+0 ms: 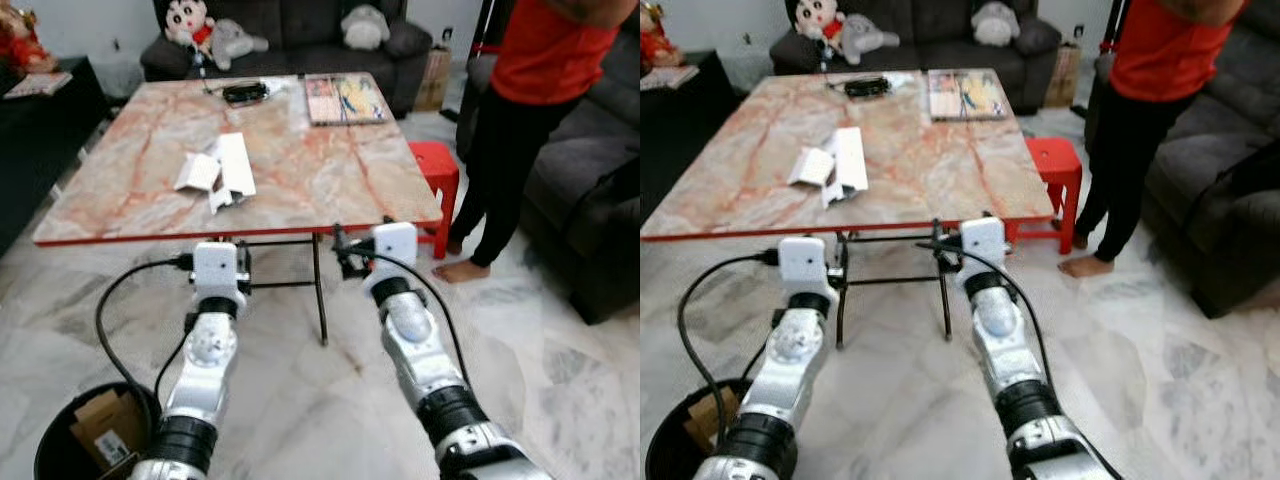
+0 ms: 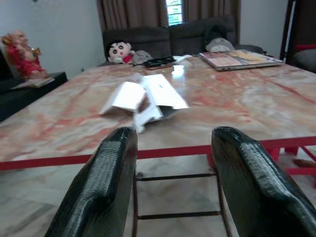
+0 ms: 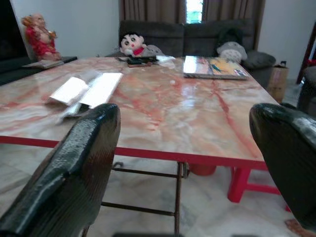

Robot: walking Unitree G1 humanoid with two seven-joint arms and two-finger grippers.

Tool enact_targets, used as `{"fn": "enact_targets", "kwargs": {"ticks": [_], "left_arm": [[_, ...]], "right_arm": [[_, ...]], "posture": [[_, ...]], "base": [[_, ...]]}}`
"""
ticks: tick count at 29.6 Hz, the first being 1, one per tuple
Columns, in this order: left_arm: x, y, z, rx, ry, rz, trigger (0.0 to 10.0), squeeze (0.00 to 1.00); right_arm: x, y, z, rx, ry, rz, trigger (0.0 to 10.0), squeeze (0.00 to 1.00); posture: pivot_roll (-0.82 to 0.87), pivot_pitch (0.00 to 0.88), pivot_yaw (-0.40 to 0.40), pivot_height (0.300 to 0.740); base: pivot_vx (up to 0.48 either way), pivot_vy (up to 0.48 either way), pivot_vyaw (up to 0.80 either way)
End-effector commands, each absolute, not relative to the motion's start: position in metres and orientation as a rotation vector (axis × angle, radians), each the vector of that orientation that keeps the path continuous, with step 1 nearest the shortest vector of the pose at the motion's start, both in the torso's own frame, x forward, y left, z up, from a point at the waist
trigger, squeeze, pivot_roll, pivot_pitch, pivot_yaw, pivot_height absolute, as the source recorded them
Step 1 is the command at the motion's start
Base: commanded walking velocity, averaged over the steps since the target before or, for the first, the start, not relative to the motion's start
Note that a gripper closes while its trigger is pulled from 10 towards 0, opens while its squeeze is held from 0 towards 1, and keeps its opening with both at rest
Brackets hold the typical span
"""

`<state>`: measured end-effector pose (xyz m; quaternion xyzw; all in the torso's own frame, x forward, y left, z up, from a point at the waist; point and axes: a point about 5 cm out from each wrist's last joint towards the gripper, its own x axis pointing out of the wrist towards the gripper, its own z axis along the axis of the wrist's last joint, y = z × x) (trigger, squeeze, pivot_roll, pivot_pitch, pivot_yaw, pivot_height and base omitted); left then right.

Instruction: Picking trash to rubbish bin

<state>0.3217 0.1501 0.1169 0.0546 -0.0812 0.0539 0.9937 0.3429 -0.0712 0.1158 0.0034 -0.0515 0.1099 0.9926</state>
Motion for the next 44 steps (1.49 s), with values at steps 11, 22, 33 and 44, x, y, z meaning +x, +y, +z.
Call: {"fn": "enact_targets", "kwargs": {"ticks": [11,22,33,44], "left_arm": [[0.3265,0.1392,0.131,0.091,-0.192,0.086,10.0,0.0],[0.3269,0.142,0.131,0.09,-0.179,0.107,10.0,0.0],[0.3265,0.143,0.1308,0.091,-0.177,0.113,10.0,0.0],[0.327,0.1439,0.1317,0.092,-0.18,0.117,10.0,0.0]], "right_arm": [[0.3458,-0.073,0.121,0.025,-0.108,0.221,10.0,0.0],[0.3461,-0.0725,0.1222,0.026,-0.11,0.232,10.0,0.0],[0.3453,-0.0703,0.1217,0.035,-0.105,0.245,10.0,0.0],[0.3454,-0.0698,0.1212,0.029,-0.1,0.247,10.0,0.0]], "posture": [[-0.03,0.0,0.007,0.74],[-0.03,0.0,0.005,0.74],[-0.02,0.0,0.005,0.74],[-0.02,0.0,0.005,0.74]], "base": [[0.027,0.0,0.0],[0.328,0.0,0.0],[0.363,0.0,0.21],[0.363,0.0,0.27]]}}
